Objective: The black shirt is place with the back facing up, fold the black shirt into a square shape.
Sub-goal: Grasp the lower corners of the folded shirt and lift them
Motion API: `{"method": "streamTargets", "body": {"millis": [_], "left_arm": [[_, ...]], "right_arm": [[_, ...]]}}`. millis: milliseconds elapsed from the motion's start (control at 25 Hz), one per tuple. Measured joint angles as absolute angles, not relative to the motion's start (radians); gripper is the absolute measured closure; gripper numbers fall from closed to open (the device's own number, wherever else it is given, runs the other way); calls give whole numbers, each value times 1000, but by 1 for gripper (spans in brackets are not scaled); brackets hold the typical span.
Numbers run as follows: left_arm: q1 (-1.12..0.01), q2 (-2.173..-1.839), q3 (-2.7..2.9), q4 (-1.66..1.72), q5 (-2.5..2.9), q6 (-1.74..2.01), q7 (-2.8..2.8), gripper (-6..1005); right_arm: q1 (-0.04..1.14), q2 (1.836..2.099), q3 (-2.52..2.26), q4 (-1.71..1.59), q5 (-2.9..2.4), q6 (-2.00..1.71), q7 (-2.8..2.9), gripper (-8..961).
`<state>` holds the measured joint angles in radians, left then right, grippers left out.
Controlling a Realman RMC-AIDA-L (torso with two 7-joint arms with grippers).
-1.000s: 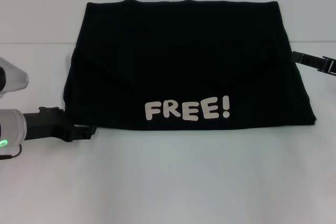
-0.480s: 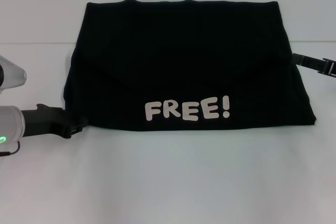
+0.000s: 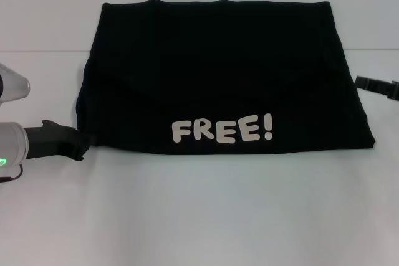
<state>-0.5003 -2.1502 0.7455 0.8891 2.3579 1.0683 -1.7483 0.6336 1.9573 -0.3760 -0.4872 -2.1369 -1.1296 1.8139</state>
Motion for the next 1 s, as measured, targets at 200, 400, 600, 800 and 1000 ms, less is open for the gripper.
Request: {"method": "streamTargets", "body": {"millis": [200, 400, 600, 800, 1000], "left_arm": [[-500, -2150, 745, 889, 2358, 1068, -1749, 981], [-501, -2152, 748, 885, 2358, 1067, -1746, 981], [-511, -2151, 747, 870, 2358, 1065, -1742, 981], [-516, -2150, 746, 869, 2358, 1061, -1742, 981], [-520, -2146, 745, 867, 2358, 1060, -1744, 981]], "right_arm": [[638, 1927, -430, -491, -2248, -1137, 1927, 240], [656, 1917, -498, -490, -2312, -1120, 2003, 239], [679, 1937, -566, -478, -2336, -1058, 2019, 240], [697, 1959, -612, -477, -2337, -1034, 2020, 239], [699, 1965, -657, -477, -2337, -1033, 2020, 256]]}}
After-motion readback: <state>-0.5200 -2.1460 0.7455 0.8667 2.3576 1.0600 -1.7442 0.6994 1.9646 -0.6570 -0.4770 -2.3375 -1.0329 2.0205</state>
